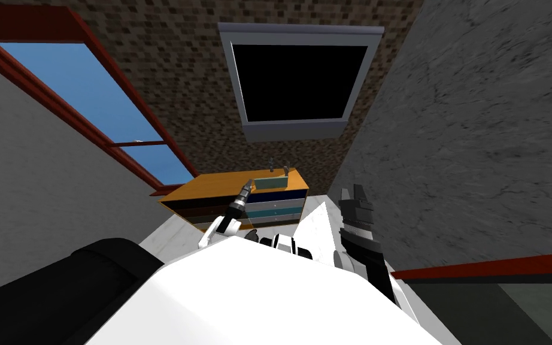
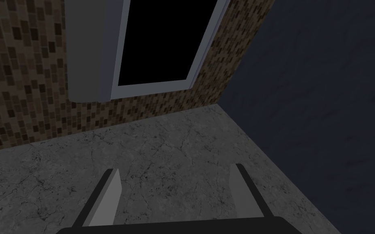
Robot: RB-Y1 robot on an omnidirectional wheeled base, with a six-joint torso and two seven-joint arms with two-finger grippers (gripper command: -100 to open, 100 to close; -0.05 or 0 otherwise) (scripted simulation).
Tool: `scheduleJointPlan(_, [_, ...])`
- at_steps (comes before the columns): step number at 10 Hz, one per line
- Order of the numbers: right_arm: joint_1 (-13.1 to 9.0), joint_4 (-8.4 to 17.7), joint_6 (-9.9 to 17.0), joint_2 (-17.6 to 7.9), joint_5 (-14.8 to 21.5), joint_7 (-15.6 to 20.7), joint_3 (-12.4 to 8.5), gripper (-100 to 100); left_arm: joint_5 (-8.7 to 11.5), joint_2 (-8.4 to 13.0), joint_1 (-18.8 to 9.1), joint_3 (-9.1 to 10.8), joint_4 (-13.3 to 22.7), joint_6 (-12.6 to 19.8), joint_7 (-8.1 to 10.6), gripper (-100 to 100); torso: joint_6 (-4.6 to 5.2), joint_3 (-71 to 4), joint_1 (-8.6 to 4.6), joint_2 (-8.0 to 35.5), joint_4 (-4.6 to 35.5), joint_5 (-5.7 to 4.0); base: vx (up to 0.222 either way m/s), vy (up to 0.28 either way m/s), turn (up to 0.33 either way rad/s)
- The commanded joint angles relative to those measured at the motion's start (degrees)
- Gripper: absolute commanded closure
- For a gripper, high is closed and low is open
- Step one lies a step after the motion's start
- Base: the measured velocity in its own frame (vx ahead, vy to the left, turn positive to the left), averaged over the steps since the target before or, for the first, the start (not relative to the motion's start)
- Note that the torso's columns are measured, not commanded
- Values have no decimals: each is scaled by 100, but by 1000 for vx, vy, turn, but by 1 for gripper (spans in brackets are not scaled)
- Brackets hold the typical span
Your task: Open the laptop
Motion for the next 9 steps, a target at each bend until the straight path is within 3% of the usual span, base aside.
scheduleJointPlan(1, [0,0,0,0,0,0,0,0,-55,130,-107,-13,237,275,-28,-100,0,1,0,3,0,0,91,37,-41])
scheduleJointPlan(7, [0,0,0,0,0,0,0,0,-191,509,-223,-61,717,958,-87,-100,-1,10,-6,17,4,-2,101,42,-49])
scheduleJointPlan(9, [-3,1,1,1,0,0,1,0,-196,490,-111,-99,702,938,-88,-100,63,-56,43,-112,-10,10,-20,11,44])
